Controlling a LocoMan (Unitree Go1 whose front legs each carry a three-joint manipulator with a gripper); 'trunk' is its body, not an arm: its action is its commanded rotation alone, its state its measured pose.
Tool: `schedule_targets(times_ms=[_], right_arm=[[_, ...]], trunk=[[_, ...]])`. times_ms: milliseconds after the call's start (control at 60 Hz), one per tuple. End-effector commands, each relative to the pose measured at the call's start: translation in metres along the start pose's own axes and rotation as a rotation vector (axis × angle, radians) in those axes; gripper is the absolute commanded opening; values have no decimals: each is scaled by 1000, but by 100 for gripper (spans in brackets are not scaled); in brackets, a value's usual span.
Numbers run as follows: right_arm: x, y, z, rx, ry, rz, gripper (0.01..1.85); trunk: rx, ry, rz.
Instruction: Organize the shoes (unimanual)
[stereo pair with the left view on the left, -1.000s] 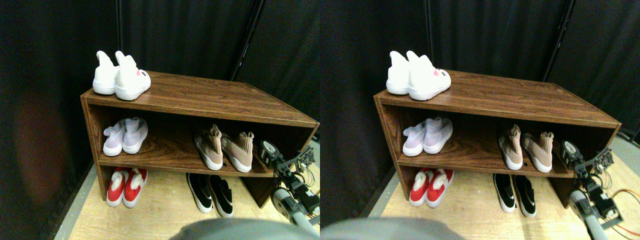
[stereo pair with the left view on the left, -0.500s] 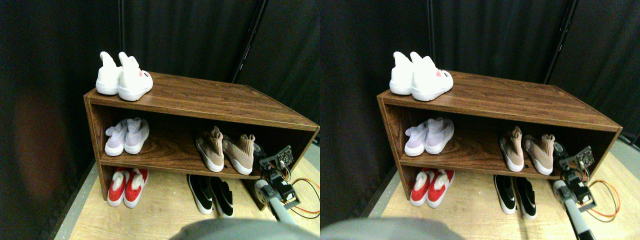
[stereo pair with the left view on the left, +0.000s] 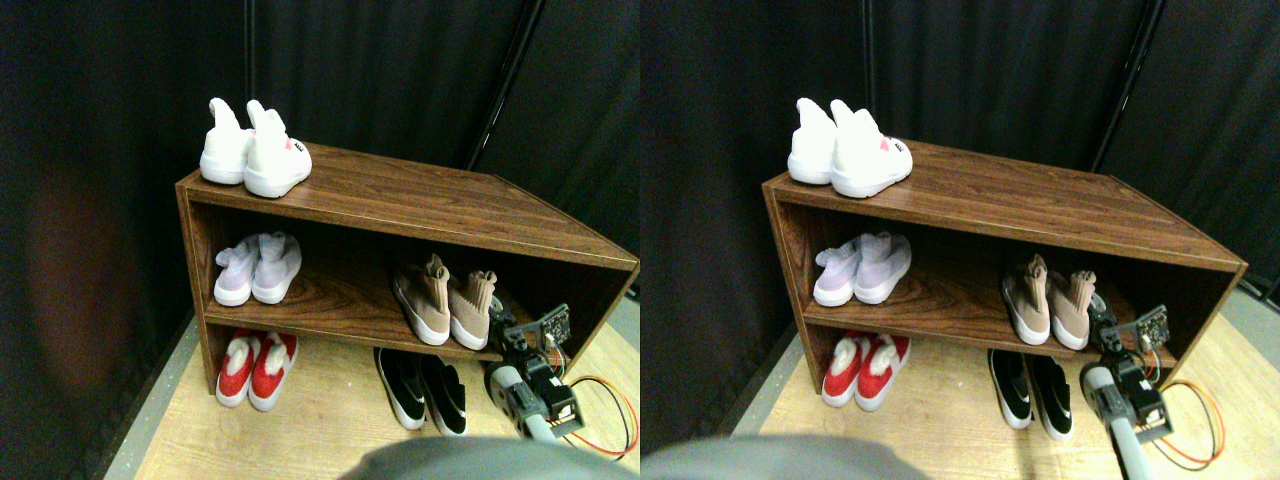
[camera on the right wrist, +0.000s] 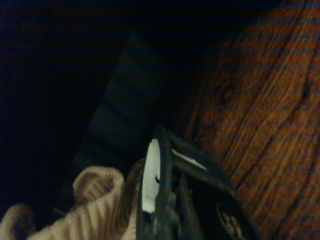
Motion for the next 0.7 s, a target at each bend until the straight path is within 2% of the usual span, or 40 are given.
schedule_targets(times_ms=[17,367,567,700], right_arm=[[0,-1,-3,-7,16,-24,6],[4,-4,-8,7,8,-50,6],[0,-2,-8,10,60,-39,6],[-4,-1,-10,22,16,-39,6]], trunk=[[-12,20,16],[-12,29,18],[-9,30,14],[-6,28,10]])
